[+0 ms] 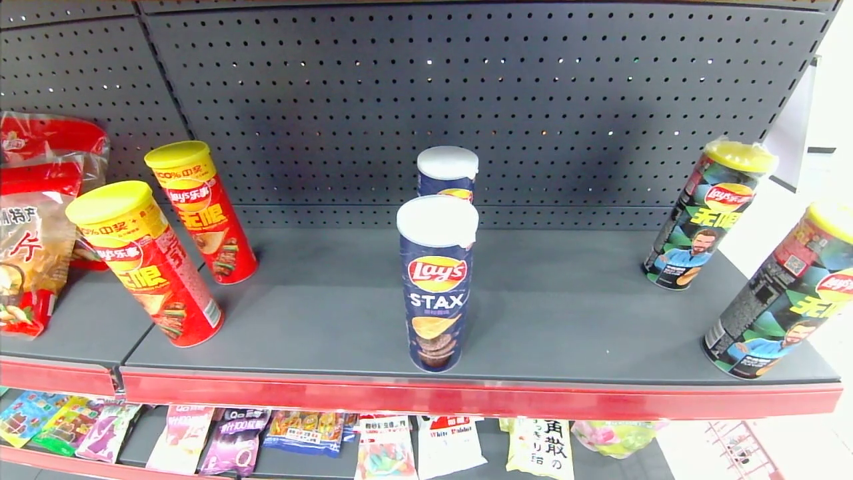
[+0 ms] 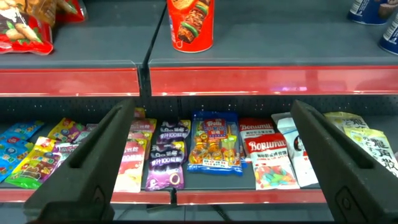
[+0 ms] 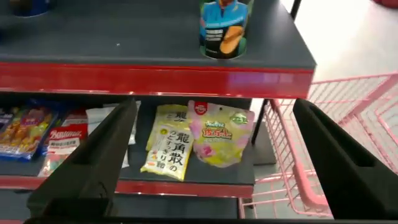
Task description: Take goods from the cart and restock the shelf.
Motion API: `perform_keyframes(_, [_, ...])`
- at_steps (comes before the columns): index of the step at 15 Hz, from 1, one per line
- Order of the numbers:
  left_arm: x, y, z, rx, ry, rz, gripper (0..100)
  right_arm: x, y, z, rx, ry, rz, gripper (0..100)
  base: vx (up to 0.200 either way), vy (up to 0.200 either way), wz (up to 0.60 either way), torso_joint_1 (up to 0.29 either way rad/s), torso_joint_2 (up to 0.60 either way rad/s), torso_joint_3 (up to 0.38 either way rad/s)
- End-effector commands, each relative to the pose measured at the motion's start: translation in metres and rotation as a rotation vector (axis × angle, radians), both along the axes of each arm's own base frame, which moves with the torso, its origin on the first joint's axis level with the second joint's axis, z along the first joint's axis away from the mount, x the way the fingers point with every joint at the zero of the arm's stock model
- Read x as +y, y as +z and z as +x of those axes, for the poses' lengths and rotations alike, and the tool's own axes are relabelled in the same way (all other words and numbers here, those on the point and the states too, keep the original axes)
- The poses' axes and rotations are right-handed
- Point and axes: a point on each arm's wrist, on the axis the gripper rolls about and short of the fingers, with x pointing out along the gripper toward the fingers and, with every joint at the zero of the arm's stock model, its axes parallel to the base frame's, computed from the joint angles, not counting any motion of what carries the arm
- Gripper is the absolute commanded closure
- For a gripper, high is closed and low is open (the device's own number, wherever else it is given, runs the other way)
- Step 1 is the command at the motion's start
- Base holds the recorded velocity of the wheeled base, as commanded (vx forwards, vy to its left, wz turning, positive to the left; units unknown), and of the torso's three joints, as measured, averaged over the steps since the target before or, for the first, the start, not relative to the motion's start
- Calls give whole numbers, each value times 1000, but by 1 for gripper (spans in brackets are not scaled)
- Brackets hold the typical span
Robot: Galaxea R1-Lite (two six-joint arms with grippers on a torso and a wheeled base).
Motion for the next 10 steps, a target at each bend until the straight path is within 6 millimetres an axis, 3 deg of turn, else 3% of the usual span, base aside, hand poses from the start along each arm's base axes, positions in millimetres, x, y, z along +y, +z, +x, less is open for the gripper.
perform_keyframes(1, [0, 0, 0, 0, -1, 3, 0, 0, -1, 0, 3, -10, 26, 0, 0, 0, 0, 0, 0, 0])
perform_keyframes(4, [0, 0, 0, -1, 1, 6, 0, 1, -2, 2, -12, 30, -60, 0, 0, 0, 0, 0, 0, 0])
perform_keyframes(5, [0, 0, 0, -1, 1, 6, 0, 3, -2, 3, -24, 128, -72, 0, 0, 0, 0, 0, 0, 0])
perform_keyframes(10, [0, 0, 0, 0, 2, 3, 0, 2, -3, 4, -56, 77, 14, 0, 0, 0, 0, 0, 0, 0])
